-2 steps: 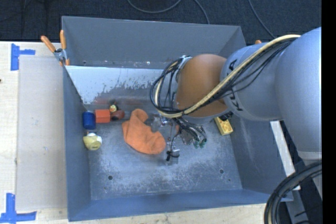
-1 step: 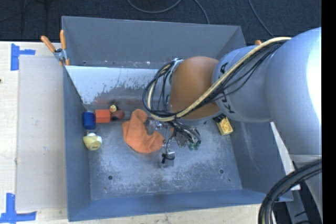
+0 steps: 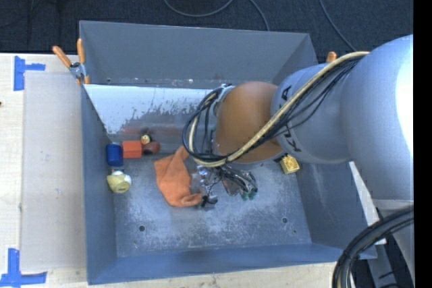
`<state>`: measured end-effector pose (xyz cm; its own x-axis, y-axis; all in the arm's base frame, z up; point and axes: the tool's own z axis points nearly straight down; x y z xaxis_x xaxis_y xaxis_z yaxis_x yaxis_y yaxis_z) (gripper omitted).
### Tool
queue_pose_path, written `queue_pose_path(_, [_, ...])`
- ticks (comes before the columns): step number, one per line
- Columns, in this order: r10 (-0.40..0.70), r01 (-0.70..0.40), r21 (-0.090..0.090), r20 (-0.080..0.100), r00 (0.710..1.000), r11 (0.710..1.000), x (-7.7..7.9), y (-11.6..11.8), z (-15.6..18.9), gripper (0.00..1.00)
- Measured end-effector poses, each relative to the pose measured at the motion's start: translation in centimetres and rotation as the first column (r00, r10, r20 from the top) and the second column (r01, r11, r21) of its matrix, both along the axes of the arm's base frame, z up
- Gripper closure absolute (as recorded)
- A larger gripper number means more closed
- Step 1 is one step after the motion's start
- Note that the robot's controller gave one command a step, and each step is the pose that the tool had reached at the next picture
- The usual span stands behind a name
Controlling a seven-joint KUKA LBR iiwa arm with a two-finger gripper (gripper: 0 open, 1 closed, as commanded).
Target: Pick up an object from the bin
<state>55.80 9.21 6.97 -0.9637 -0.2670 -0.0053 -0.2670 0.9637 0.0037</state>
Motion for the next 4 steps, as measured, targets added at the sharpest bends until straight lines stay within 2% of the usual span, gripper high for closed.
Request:
queue_pose_path(1, [0.000,0.000,0.000,0.000,1.000,1.000,0.0,0.0,0.0,1.00])
queue_pose_path(2, [0.007,-0.007,-0.001,-0.009,1.000,1.000,-0.5,0.5,4.0,1.00])
queue_pose_path(3, [0.026,-0.026,0.001,0.008,1.000,1.000,0.8,0.0,7.3,1.00])
queue_pose_path(4, [0.028,-0.028,0.000,0.004,1.000,1.000,0.9,-0.2,6.4,1.00])
